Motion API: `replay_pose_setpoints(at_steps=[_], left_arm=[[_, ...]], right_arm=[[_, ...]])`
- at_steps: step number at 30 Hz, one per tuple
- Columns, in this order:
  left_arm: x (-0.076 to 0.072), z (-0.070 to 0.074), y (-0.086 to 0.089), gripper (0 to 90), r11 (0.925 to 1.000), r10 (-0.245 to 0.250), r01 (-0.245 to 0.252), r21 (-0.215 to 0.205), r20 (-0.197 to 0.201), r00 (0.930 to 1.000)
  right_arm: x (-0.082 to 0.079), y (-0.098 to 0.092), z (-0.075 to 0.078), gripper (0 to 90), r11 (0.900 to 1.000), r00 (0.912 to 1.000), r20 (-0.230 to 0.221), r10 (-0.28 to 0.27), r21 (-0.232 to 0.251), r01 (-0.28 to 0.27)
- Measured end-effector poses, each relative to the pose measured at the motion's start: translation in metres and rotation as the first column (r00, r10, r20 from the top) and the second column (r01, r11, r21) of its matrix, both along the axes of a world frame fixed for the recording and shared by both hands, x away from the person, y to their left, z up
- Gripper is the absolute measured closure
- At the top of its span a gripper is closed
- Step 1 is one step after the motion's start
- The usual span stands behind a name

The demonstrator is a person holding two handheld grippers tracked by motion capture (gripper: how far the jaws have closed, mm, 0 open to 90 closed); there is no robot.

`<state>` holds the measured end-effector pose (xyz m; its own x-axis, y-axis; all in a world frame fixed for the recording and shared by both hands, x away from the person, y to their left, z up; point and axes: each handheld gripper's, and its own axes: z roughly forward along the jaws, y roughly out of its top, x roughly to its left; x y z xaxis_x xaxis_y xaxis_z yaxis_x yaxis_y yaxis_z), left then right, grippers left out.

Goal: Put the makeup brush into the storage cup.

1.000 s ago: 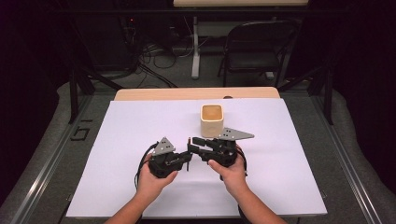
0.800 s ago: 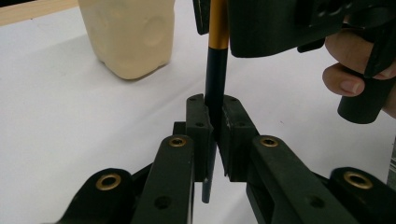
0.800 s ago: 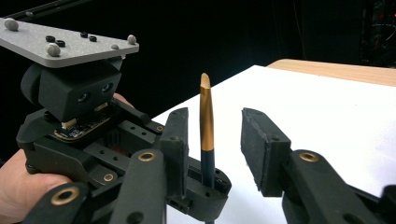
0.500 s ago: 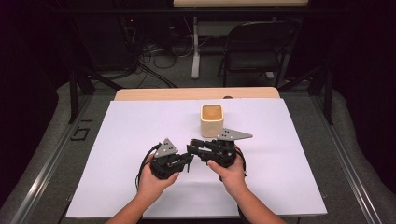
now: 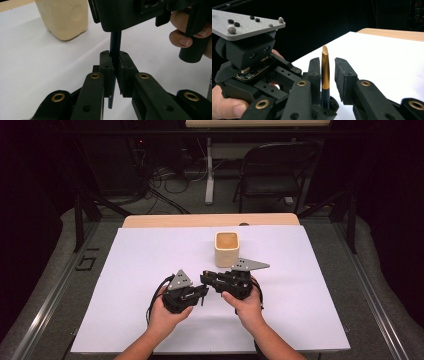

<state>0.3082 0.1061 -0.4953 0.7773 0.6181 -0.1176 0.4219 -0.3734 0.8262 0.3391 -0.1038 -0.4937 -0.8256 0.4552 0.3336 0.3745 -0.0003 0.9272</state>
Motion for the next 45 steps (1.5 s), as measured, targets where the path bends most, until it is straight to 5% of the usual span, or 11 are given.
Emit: replay_pose_setpoints(at_steps=[32, 38, 45], left_arm=[[-0.001, 0.0, -0.001, 82.8, 0.9999, 0.002, -0.002, -0.01, -0.005, 1.0], [0.001, -0.001, 0.001, 62.8, 0.9986, 0.023, -0.022, -0.048, 0.023, 0.9995], [0.002, -0.002, 0.004, 50.0, 0.9974, 0.032, -0.029, -0.066, 0.039, 0.9987]], right_arm=[[-0.002, 0.001, 0.001, 84.0, 1.0, 0.9999, 0.017, 0.0, -0.022, 0.0], [-0.002, -0.002, 0.004, 84.0, 0.999, 0.9993, 0.034, -0.016, -0.029, 0.017], [0.001, -0.011, 0.005, 84.1, 0.998, 0.9975, 0.047, -0.053, -0.035, 0.054]])
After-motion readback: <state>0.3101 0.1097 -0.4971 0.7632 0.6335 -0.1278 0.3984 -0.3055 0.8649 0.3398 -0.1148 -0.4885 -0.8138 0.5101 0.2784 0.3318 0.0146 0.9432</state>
